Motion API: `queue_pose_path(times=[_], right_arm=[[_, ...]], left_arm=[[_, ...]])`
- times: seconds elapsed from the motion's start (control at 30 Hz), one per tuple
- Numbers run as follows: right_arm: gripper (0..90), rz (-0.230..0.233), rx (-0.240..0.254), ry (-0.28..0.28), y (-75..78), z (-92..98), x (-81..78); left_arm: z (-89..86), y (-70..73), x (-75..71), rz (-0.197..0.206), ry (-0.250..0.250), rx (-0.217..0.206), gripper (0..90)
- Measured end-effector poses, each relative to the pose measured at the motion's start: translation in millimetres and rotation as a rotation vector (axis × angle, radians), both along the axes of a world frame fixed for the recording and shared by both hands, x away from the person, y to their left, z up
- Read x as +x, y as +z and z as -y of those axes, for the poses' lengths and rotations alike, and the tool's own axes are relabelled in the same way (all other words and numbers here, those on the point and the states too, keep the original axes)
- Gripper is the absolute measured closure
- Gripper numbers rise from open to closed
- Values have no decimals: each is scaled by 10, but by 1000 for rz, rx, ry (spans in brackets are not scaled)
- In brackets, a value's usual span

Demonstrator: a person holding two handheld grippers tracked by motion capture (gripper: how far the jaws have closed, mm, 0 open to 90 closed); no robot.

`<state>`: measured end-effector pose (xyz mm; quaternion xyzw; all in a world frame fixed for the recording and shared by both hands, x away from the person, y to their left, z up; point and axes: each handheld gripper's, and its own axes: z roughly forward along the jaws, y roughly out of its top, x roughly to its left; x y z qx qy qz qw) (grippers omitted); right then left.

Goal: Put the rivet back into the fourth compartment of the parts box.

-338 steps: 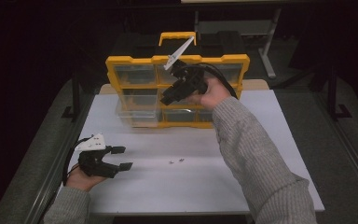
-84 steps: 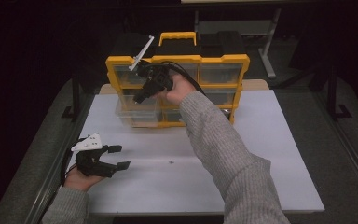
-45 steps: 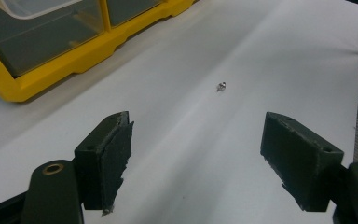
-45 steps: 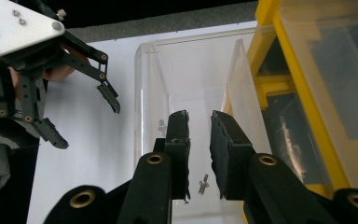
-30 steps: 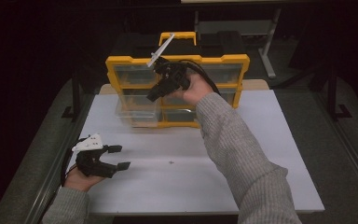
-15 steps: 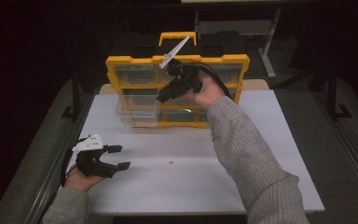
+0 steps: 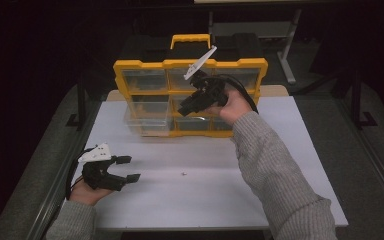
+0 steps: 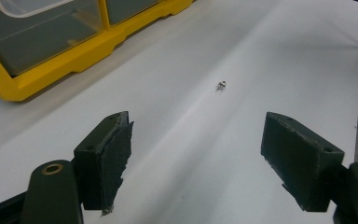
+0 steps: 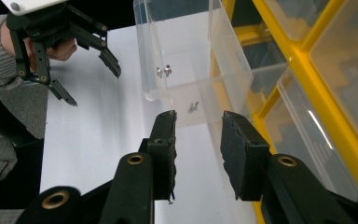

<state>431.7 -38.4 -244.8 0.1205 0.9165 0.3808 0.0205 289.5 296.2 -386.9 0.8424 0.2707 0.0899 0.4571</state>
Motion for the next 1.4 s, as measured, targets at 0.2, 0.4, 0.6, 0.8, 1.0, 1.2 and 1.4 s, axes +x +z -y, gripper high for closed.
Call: queue_pose_path(times=[0.2,0.4,0.6,0.8,1.0,1.2,1.4], right_arm=[[608,-9,-8,-14,-101,63,-48],[599,-17,-13,-21,-212,114,-79],[591,-31,-10,-29,-322,163,-100],[582,-35,-17,-32,-437,186,-115],[574,-49,-18,-43,-526,207,-143],[566,-57,-26,-48,-619,224,-162],[555,-89,-37,-63,-722,234,-201]], left_arm=[[-1,1,-2,-3,-1,6,239],[2,-1,-6,-7,1,5,239],[1,-1,-5,-6,2,6,237],[2,-1,-7,-7,5,7,237],[5,-2,-9,-9,6,6,237],[4,-1,-7,-7,4,7,237],[1,0,-8,-5,6,7,237]])
